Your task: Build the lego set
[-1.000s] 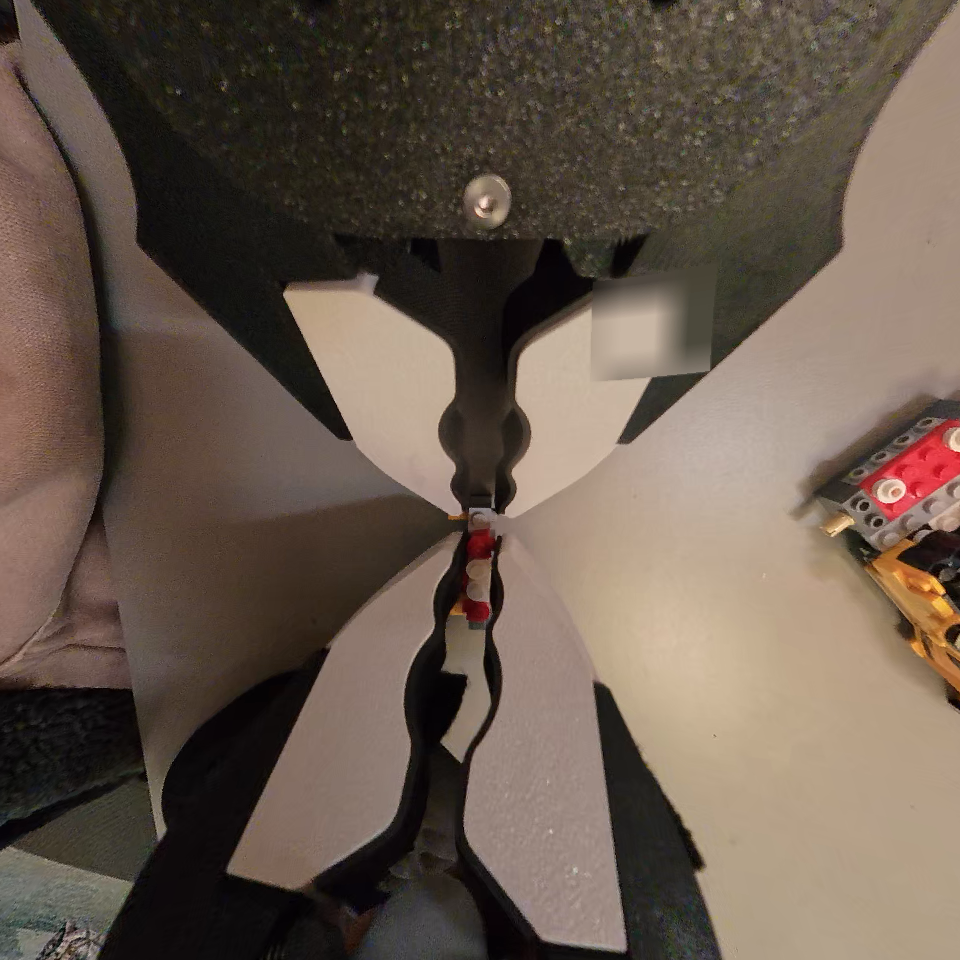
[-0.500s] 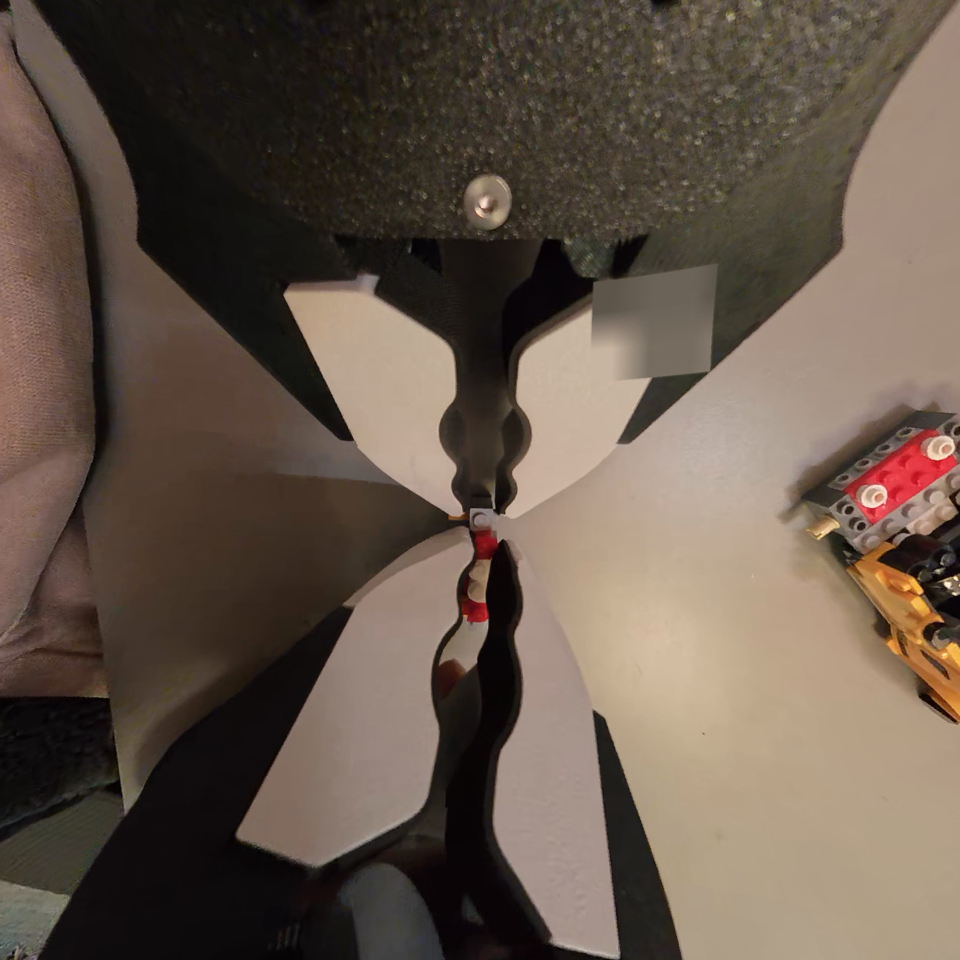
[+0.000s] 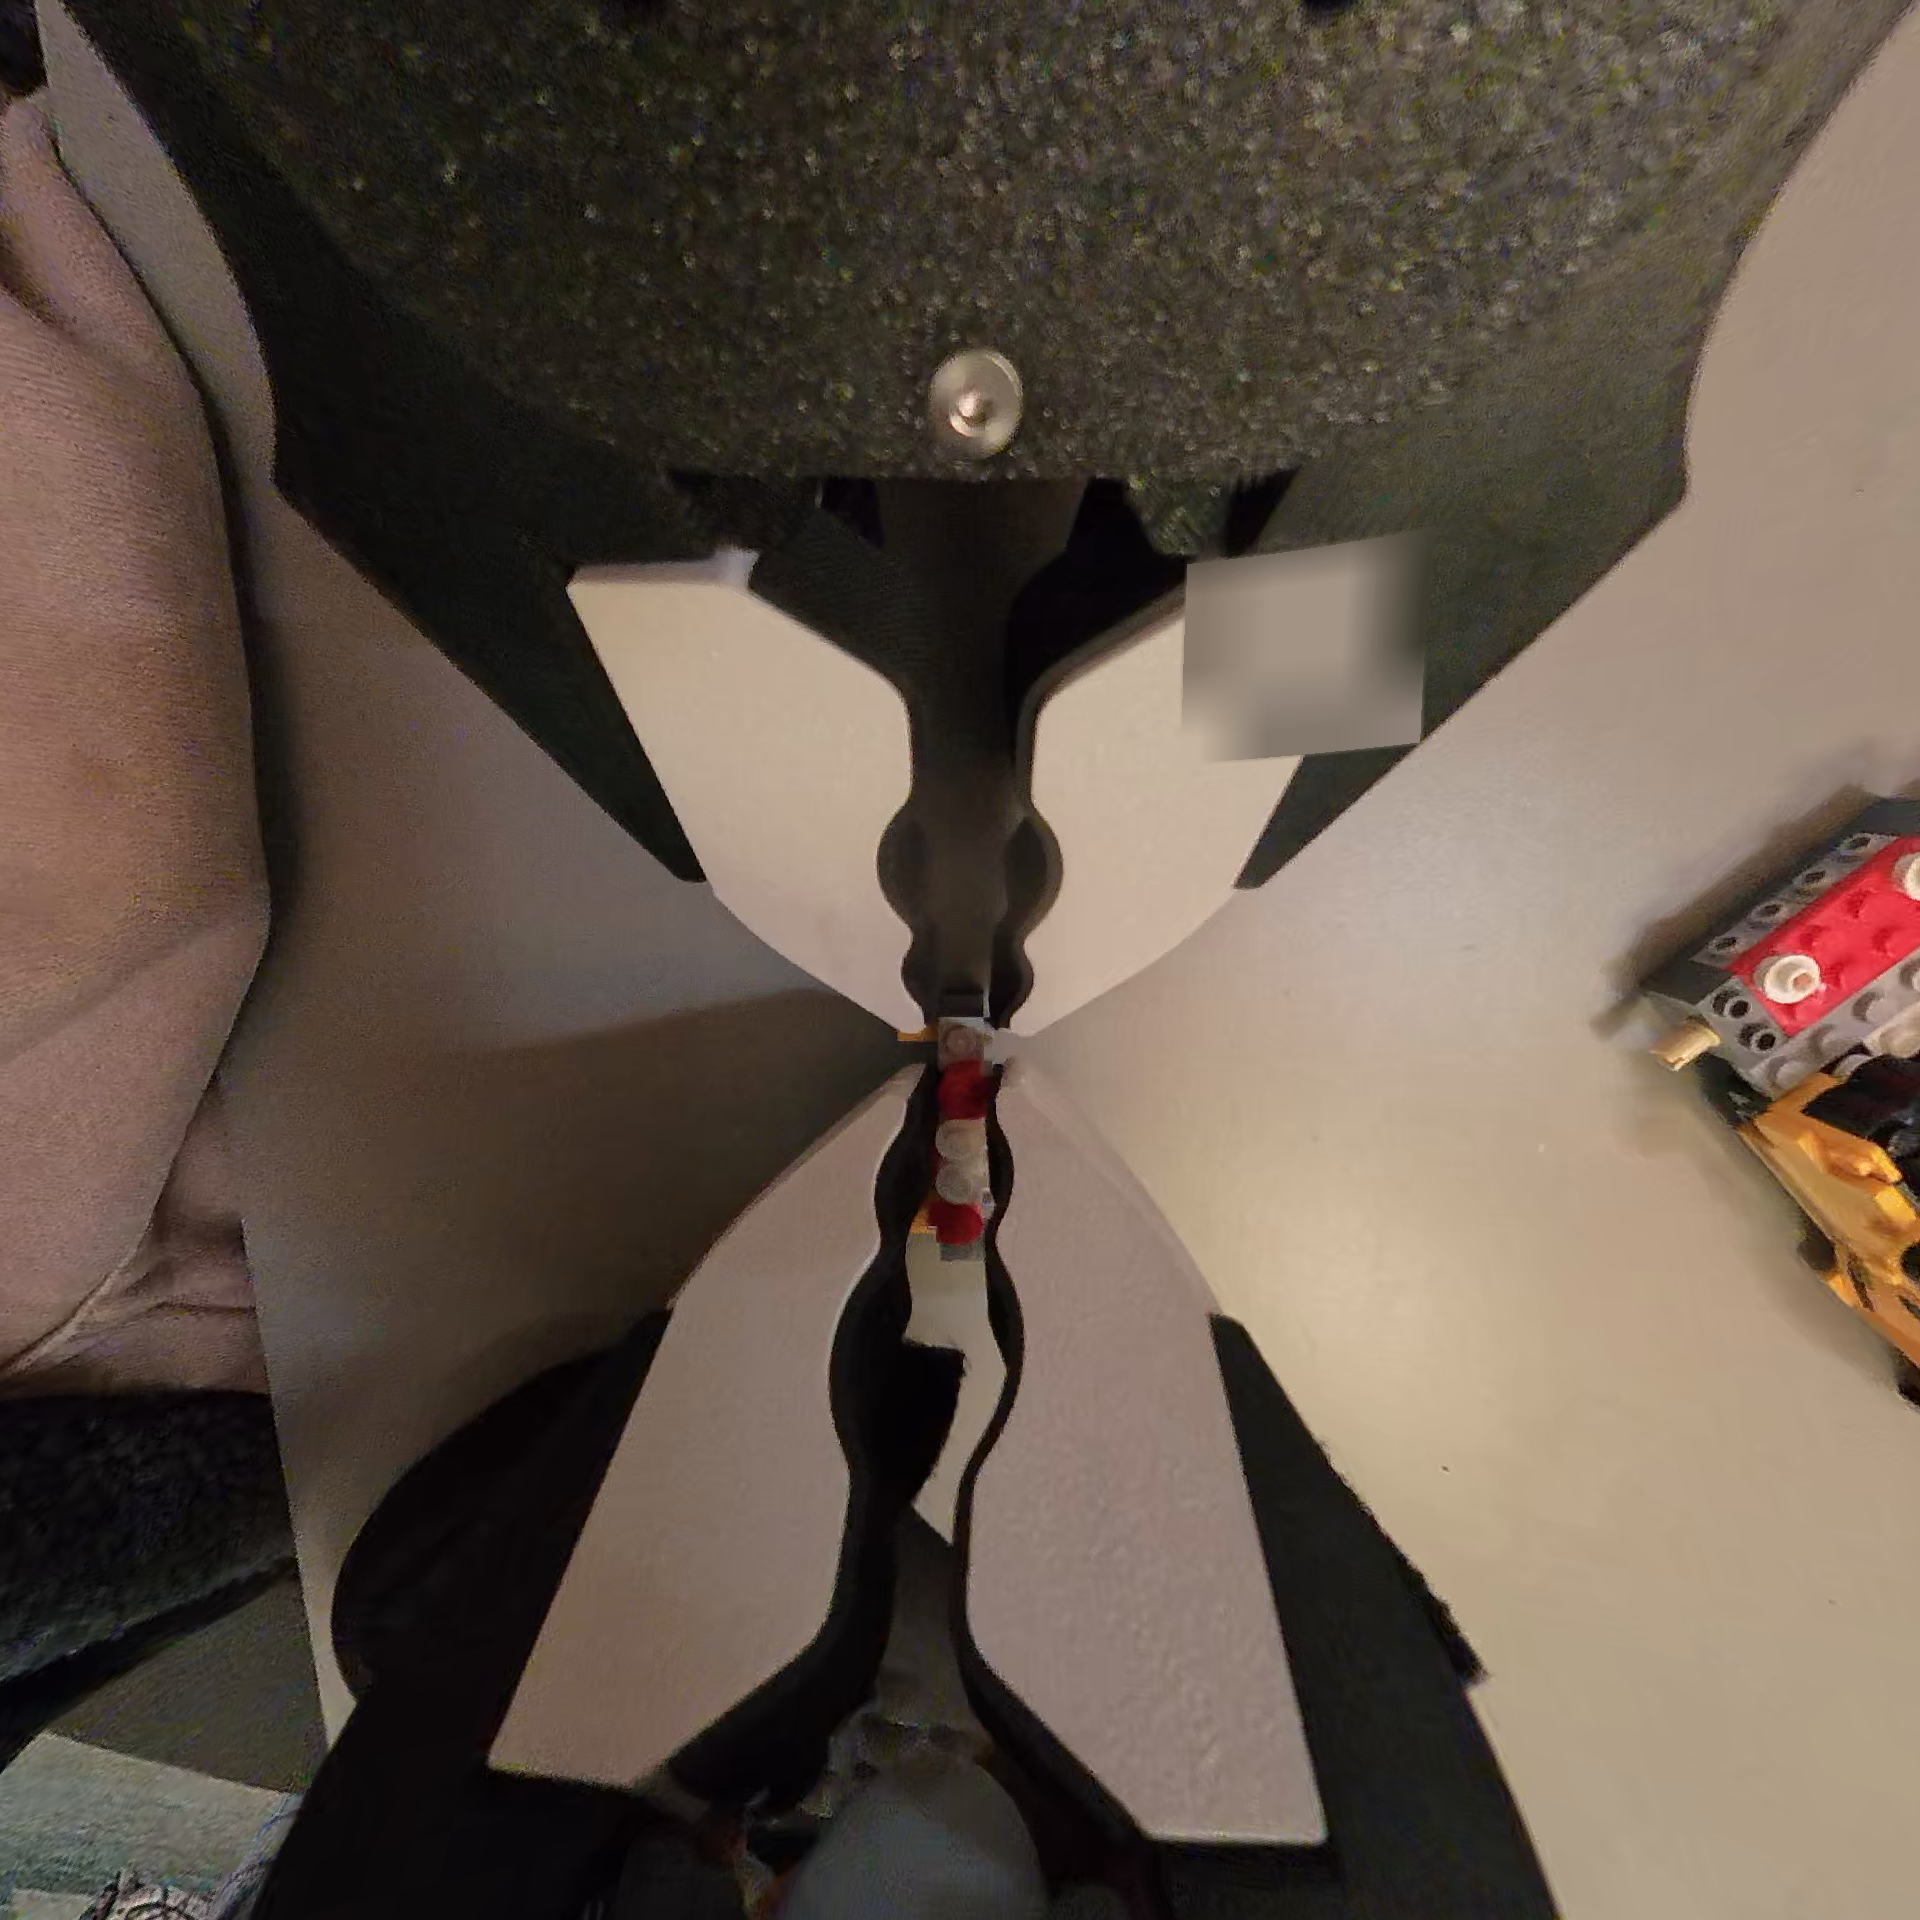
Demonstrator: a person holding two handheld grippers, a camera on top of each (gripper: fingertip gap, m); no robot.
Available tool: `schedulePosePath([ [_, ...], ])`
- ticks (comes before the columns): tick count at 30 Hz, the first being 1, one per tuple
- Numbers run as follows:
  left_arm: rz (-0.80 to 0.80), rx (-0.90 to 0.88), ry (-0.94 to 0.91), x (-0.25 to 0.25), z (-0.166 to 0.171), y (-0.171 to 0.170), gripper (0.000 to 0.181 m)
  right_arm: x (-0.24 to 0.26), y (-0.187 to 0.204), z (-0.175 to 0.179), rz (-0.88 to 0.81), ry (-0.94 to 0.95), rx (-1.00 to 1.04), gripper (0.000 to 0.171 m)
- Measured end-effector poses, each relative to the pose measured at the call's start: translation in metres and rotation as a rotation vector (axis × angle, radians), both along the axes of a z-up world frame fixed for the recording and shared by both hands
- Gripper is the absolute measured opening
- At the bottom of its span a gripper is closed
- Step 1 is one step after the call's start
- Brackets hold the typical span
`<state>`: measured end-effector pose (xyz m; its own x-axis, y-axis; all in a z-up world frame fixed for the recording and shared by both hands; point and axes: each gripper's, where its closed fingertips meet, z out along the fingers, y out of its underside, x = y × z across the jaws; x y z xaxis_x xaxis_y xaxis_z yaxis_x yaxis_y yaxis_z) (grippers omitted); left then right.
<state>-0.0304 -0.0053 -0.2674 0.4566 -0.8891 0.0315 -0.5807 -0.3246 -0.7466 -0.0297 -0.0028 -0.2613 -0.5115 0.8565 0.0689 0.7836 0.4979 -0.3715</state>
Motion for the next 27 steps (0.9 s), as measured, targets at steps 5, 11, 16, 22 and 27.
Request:
schedulePosePath([
  [5, 0.018, 0.001, 0.003, -0.0012, 0.0, 0.0017, 0.009, -0.0007, 0.0022, 0.0, -0.183, -0.009, -0.044, 0.009],
  [11, 0.027, 0.009, 0.01, -0.0015, 0.0, 0.0023, 0.009, -0.0007, 0.0033, 0.0, -0.443, -0.008, -0.122, 0.008],
  [16, 0.013, 0.006, 0.006, -0.0003, 0.0, 0.0009, 0.009, -0.0008, 0.0008, 0.0014, -0.339, 0.047, -0.092, 0.009],
  [22, 0.008, 0.0, 0.001, 0.0, -0.0001, 0.0005, 0.009, 0.0024, -0.0005, 0.0013, -0.151, 0.06, -0.011, 0.018],
  [27, 0.001, 0.001, -0.001, 0.0006, -0.0002, -0.0001, 0.009, -0.0029, -0.0012, 0.005, -0.075, 0.085, -0.024, 0.01],
])
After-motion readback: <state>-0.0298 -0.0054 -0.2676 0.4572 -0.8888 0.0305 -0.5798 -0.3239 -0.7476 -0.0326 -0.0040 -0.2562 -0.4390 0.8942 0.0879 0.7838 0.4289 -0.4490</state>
